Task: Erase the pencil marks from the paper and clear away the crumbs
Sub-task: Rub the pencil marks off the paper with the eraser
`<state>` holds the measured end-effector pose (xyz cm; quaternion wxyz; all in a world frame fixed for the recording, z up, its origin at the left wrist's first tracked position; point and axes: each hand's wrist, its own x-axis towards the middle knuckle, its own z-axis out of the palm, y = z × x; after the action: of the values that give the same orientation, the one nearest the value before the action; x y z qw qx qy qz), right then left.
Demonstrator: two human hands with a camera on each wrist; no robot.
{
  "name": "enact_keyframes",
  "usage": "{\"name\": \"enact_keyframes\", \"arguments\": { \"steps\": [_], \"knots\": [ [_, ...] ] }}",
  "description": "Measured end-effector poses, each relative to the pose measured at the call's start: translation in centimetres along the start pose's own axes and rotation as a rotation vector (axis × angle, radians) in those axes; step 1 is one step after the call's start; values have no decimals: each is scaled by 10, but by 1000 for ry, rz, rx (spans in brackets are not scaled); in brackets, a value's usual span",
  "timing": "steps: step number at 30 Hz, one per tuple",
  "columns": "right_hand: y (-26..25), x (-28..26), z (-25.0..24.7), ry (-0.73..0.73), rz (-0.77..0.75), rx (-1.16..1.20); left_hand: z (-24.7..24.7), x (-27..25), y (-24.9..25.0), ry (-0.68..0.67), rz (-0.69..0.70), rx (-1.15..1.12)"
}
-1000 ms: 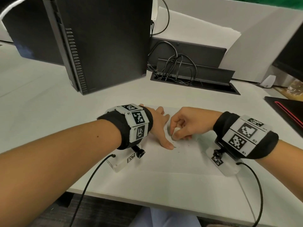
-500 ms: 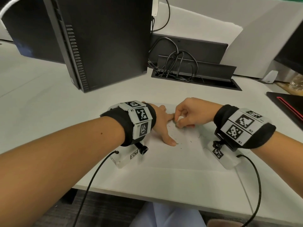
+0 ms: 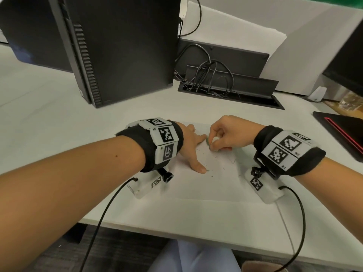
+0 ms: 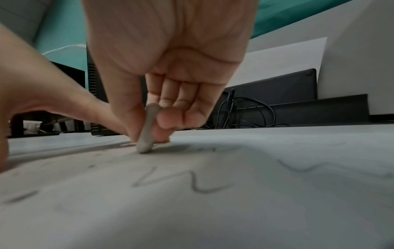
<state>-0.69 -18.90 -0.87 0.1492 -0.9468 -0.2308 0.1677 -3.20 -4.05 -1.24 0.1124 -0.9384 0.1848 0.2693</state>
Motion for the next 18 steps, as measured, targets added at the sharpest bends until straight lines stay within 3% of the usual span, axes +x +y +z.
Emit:
{"name": "enact_keyframes", "arguments": {
  "steps": [4, 8, 12, 16, 18],
  "knots": [
    [-8, -5, 8, -119, -43, 49, 1, 2, -1, -5, 6, -10],
    [-1, -2, 0, -29, 22, 59, 0, 0, 0, 2, -4, 5],
    [-8, -8, 6, -130, -10, 90, 1, 0, 0, 7, -1, 5],
    [-3, -6, 0, -2, 32, 33, 0, -1, 1, 7, -8, 22],
    [-7, -8, 2, -48, 30, 30, 1, -1, 1, 6, -5, 17]
  ]
}}
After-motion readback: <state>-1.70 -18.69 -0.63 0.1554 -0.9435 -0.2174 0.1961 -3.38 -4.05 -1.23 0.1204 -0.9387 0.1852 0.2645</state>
